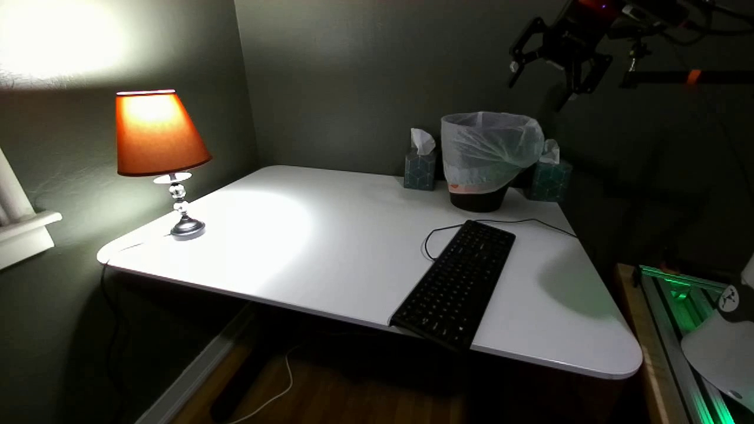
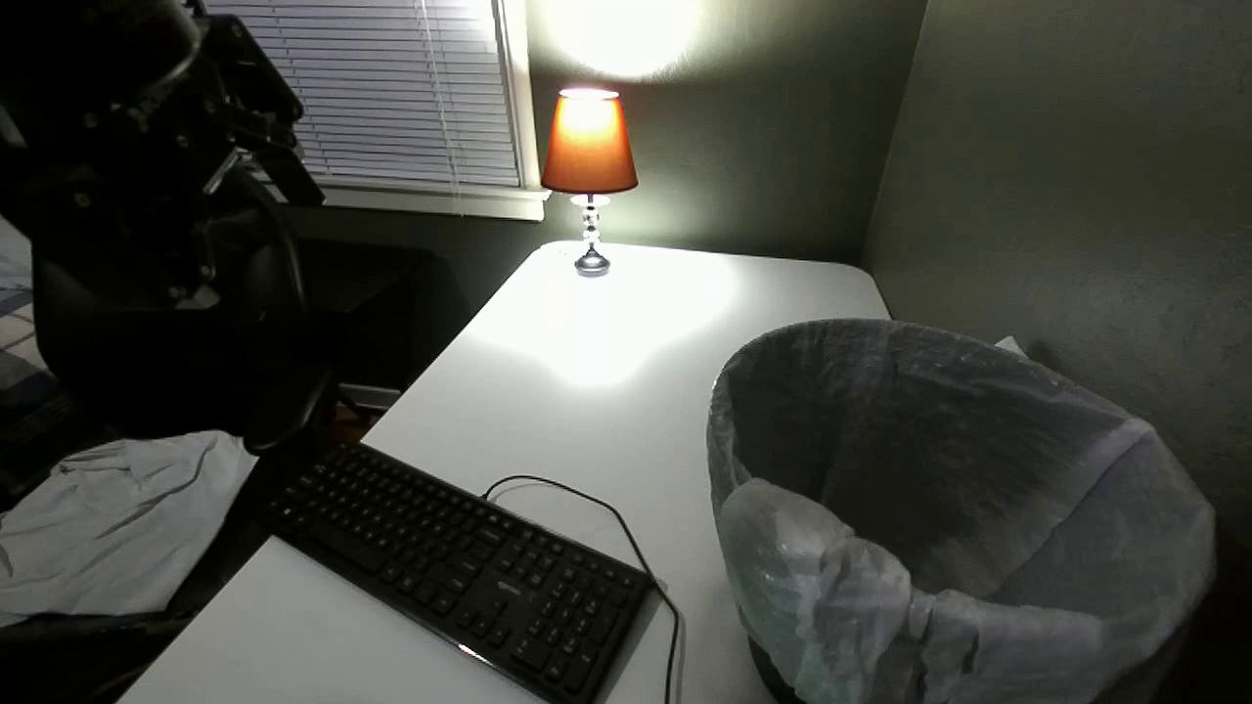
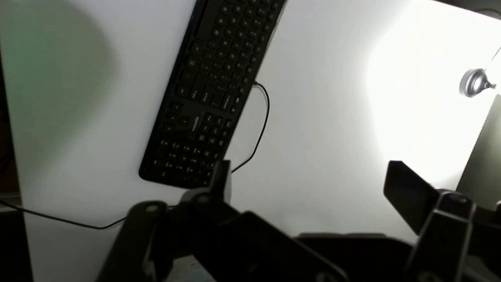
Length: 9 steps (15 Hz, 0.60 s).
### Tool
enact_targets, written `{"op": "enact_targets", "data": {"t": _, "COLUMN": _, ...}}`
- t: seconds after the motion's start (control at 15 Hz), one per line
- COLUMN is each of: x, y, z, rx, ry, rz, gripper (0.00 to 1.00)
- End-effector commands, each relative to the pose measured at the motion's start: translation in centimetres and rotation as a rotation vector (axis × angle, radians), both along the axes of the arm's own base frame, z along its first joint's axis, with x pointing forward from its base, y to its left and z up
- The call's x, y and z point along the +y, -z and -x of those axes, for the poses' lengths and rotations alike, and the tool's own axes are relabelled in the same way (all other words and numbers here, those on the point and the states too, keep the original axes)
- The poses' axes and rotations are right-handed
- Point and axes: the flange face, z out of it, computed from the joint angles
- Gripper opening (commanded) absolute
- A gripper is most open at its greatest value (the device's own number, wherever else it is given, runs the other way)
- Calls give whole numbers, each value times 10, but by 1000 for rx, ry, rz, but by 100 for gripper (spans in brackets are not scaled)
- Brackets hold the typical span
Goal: Press a key on the keyboard.
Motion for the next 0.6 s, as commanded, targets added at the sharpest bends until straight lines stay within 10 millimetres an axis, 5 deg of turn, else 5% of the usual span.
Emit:
{"op": "enact_targets", "data": {"t": 0.0, "x": -40, "y": 29, "z": -19, "rx": 44, "ry": 144, "rz": -22, "gripper": 100}}
{"op": "enact_targets", "data": {"t": 0.4, "x": -96, "y": 85, "z": -43, "rx": 164, "ry": 279, "rz": -124, "gripper": 97}}
{"op": "enact_targets", "data": {"t": 0.47, "x": -105, "y": 95, "z": -49, "rx": 185, "ry": 294, "rz": -142, "gripper": 73}}
{"op": "enact_targets", "data": {"t": 0.53, "x": -111, "y": 102, "z": -53, "rx": 206, "ry": 310, "rz": -159, "gripper": 72}}
